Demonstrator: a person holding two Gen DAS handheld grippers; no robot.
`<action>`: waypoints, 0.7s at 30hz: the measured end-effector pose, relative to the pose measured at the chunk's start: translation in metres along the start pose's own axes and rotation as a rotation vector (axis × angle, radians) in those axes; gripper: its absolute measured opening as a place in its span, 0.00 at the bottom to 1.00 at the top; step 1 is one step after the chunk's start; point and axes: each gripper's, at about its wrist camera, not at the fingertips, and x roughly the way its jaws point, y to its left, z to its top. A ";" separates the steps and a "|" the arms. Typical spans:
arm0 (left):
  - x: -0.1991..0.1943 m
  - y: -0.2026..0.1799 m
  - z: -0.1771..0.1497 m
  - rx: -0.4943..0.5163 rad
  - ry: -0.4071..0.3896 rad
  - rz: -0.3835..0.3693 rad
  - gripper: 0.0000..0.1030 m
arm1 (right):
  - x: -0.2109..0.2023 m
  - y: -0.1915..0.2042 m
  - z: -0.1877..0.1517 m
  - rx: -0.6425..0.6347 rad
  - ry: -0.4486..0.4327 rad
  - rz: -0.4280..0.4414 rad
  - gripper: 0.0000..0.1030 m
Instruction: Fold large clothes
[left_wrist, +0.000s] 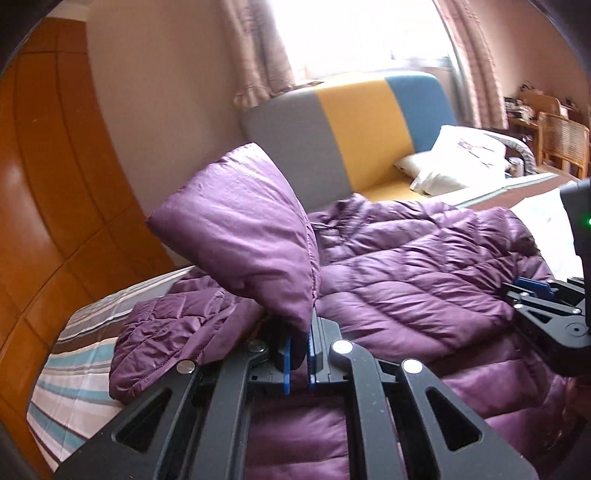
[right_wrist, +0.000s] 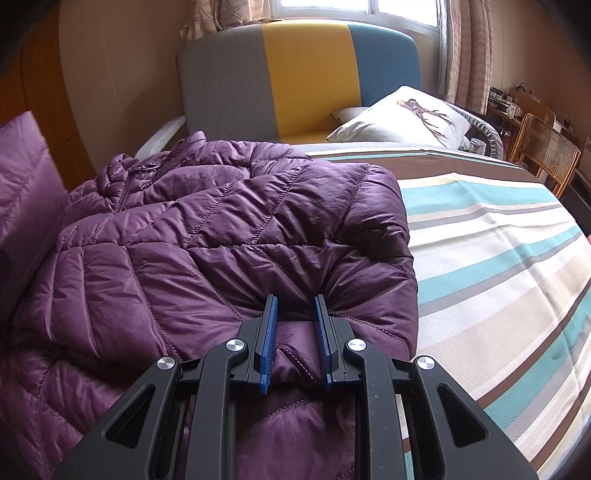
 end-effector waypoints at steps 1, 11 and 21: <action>0.003 -0.005 0.001 0.010 0.011 -0.013 0.05 | 0.000 0.000 0.000 0.000 0.000 0.000 0.20; 0.025 -0.036 0.006 0.060 0.055 -0.079 0.05 | 0.000 0.000 0.000 0.001 0.001 0.001 0.20; 0.010 -0.035 -0.003 0.080 0.012 -0.270 0.51 | 0.000 0.000 0.000 -0.001 0.002 -0.001 0.19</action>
